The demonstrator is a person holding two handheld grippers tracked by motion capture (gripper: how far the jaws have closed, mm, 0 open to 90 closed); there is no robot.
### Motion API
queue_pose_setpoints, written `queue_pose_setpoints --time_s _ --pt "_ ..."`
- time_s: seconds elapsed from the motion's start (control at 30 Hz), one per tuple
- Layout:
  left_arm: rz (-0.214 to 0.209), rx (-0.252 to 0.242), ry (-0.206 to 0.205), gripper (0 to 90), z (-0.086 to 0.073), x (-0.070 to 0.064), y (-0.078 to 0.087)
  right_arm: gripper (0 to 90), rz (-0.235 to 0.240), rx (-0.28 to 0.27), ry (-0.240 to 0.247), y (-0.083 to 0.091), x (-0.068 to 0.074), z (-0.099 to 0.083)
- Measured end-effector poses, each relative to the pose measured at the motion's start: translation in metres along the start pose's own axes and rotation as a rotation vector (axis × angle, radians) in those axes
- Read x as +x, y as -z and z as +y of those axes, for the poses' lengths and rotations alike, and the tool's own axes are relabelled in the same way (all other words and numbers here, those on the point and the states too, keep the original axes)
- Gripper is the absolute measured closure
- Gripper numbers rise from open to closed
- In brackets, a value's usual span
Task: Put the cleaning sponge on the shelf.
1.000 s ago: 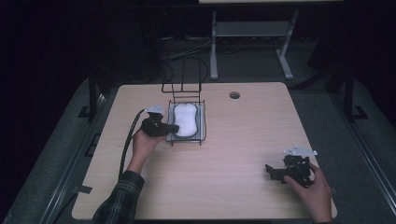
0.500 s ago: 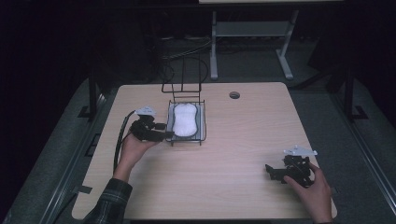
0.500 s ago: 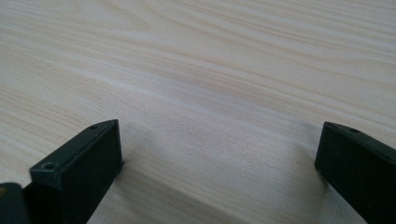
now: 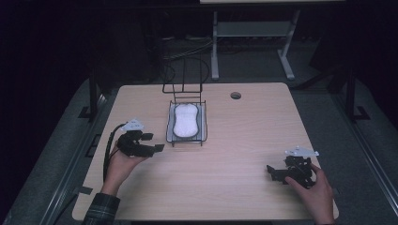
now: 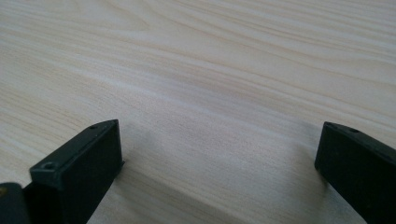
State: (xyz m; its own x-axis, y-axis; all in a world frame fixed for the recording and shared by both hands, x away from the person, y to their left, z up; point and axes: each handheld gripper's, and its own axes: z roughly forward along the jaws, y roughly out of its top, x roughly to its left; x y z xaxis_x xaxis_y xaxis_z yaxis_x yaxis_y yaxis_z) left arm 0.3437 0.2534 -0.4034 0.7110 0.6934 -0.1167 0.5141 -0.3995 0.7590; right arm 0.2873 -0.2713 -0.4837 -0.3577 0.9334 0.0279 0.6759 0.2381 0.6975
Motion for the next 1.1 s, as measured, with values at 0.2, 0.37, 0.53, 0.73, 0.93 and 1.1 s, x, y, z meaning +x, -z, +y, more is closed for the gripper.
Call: queue_pose_setpoints --time_s 0.2,0.37,0.53,0.73,0.93,1.1 --pt "0.035 0.025 -0.002 21.7 -0.026 -0.011 0.011 0.2 0.000 0.001 0.000 0.000 0.000 0.000" --pt "0.079 0.064 0.010 14.5 -0.051 -0.018 0.018 0.2 0.000 0.001 0.000 0.000 0.000 0.000" --pt "0.111 0.097 0.003 13.5 -0.070 -0.026 0.021 0.2 0.000 0.001 -0.001 0.000 0.000 0.000" --pt "0.136 0.152 -0.003 13.5 -0.087 -0.030 0.016 0.2 0.000 0.001 -0.001 0.000 0.000 0.000" --pt "0.153 0.165 -0.020 12.9 -0.096 -0.031 0.012 0.2 0.000 0.001 -0.001 0.000 0.000 0.000" --pt "0.146 0.110 -0.034 12.8 -0.103 -0.029 0.013 0.2 0.000 0.001 -0.001 0.000 0.000 0.000"
